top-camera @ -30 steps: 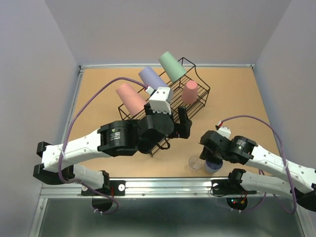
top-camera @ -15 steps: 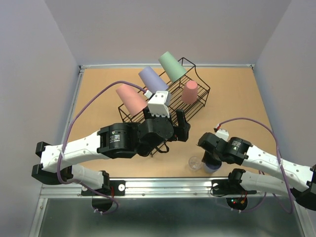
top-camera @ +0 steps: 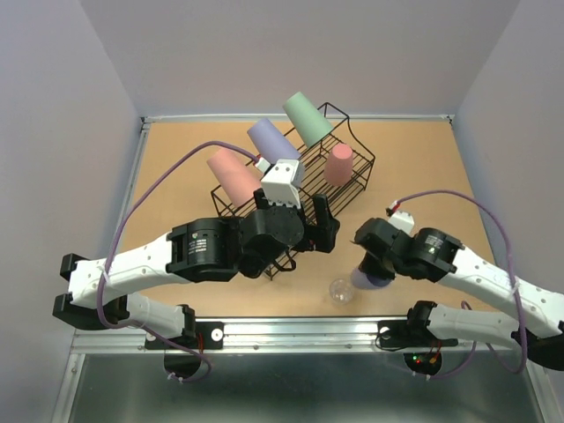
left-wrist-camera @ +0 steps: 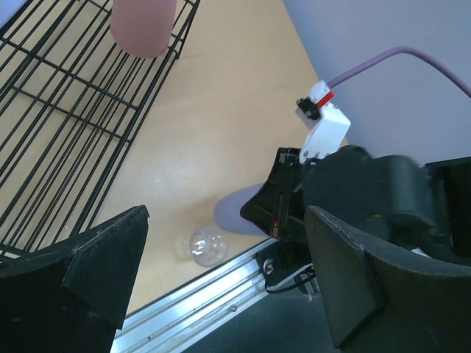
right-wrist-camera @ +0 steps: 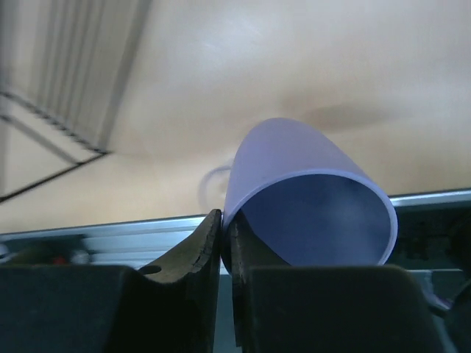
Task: Load the cups into the dish rack
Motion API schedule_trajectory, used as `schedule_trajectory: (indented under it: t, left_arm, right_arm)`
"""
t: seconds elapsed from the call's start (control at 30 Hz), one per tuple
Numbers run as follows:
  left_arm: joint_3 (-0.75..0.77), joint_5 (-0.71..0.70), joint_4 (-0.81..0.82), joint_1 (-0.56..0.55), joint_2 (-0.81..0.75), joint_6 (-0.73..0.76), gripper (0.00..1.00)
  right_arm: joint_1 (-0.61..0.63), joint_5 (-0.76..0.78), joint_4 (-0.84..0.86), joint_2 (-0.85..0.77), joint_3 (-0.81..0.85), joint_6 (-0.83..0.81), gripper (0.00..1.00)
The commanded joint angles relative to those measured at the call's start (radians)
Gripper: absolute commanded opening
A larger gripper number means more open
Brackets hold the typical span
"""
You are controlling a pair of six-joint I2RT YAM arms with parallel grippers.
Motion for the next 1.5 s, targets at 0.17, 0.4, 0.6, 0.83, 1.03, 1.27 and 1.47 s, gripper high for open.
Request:
schedule_trajectory:
  t: [0.17, 0.4, 0.6, 0.83, 1.03, 1.27, 1.47]
  left_arm:
    - [0.118, 0.001, 0.174, -0.003, -0.058, 0.100, 0.99]
    - [-0.050, 0.354, 0.504, 0.159, -0.156, 0.134, 0.99]
    - [-0.230, 0.741, 0.778, 0.413, -0.204, 0.004, 0.99]
    - [-0.343, 1.007, 1.117, 0.472, -0.152, -0.170, 0.99]
    - [-0.400, 1.024, 1.288, 0.472, -0.126, -0.248, 0.99]
    - [-0.423, 0.982, 1.306, 0.472, -0.129, -0.248, 0.99]
    - [-0.423, 0.906, 1.305, 0.478, -0.132, -0.213, 0.99]
  right_arm:
    - [0.006, 0.226, -0.137, 0.003, 0.544, -0.021, 0.00]
    - [0.006, 0.195, 0.363, -0.205, 0.526, -0.131, 0.01]
    - [0.005, 0.127, 0.660, -0.314, 0.440, -0.205, 0.00]
    - [0.005, 0.067, 0.919, -0.406, 0.286, -0.223, 0.00]
    - [0.005, 0.002, 1.039, -0.405, 0.220, -0.206, 0.00]
    - [0.006, -0.044, 1.113, -0.387, 0.190, -0.197, 0.00]
    - [0.005, -0.078, 1.186, -0.391, 0.141, -0.176, 0.01]
